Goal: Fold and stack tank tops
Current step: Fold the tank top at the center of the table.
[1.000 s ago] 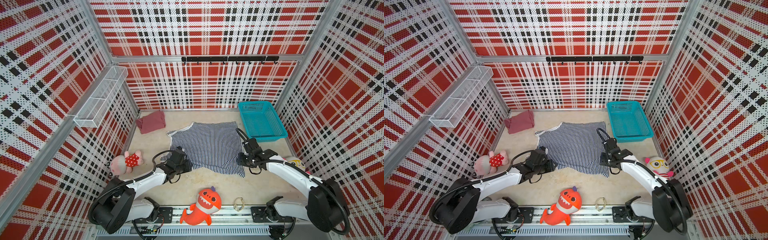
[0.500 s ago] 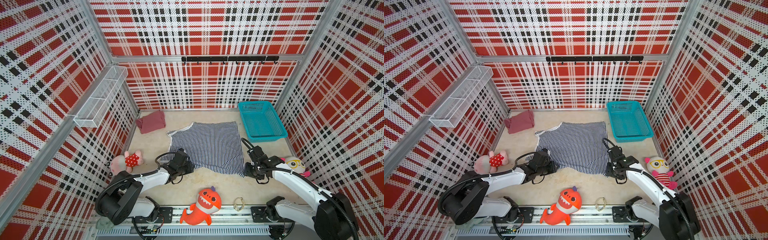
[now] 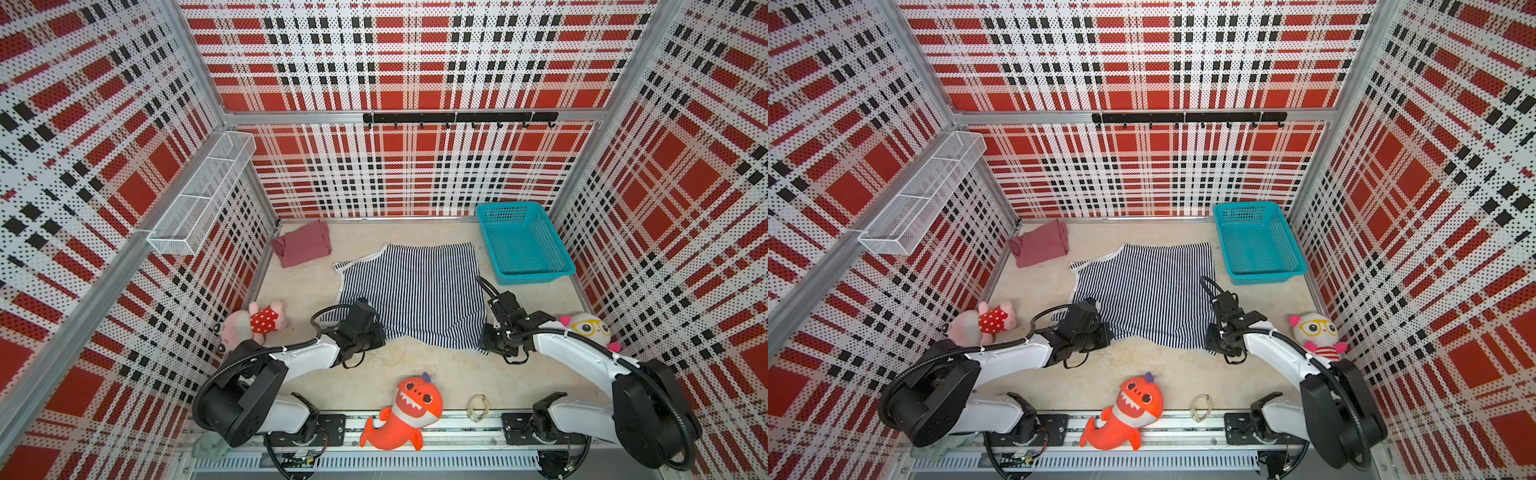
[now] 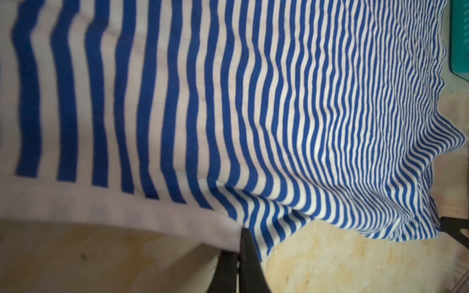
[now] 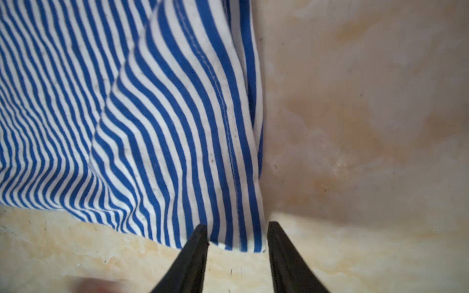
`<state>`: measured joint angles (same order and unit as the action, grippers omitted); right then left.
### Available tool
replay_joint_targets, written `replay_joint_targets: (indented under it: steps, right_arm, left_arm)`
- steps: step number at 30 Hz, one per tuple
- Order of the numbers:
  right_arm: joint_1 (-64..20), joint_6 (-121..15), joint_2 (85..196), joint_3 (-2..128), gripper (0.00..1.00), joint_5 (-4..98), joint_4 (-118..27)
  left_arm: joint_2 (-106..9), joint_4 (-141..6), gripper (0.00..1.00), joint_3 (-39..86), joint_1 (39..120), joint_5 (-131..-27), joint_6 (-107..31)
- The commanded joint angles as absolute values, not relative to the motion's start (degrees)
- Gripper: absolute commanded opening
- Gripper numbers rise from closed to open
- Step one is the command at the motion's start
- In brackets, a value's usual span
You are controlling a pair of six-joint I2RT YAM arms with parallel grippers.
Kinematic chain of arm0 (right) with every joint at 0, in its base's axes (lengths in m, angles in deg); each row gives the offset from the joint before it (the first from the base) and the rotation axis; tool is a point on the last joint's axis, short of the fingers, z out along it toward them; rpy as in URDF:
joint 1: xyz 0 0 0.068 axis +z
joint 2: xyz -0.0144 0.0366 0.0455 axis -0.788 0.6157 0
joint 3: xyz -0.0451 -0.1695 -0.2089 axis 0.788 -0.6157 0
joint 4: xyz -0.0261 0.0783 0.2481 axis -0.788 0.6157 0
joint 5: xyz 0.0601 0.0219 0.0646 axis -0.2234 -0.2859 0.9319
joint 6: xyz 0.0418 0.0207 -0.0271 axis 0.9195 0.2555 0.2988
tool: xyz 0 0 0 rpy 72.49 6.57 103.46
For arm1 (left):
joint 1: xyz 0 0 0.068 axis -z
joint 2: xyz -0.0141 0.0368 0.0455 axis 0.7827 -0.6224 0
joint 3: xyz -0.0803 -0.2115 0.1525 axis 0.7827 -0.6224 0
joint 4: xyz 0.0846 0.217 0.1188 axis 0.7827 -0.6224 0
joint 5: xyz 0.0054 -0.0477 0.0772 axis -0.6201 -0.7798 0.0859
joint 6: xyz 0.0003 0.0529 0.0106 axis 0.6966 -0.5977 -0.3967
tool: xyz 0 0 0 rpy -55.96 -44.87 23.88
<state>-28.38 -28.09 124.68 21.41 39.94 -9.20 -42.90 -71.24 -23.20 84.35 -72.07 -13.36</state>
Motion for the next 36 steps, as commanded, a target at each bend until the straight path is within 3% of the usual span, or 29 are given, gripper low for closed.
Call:
replay_joint_targets:
  steps: [1,3,18,24,36]
  right_arm:
    - [-26.80,-26.81,124.98,22.52,0.20,37.39,-5.54]
    - [-24.57,-26.15,124.63,25.03,0.00,33.40,1.39]
    - [-20.94,-22.69,115.10,27.89,0.00,31.67,17.66]
    - [-21.01,-25.74,118.21,32.42,0.00,30.19,18.00]
    - [-26.28,-35.20,127.37,41.94,0.00,28.73,17.25]
  left_arm:
    - [-40.40,-75.17,0.00,-22.78,83.43,-71.33,-15.17]
    - [-39.42,-77.89,0.00,-22.06,83.20,-70.94,-16.22]
    - [-29.71,-90.74,0.00,-22.85,83.50,-69.38,-14.74]
    - [-29.40,-93.14,0.00,-17.39,82.32,-67.98,-16.63]
    - [-39.40,-96.57,0.00,-5.21,78.12,-68.79,-27.10]
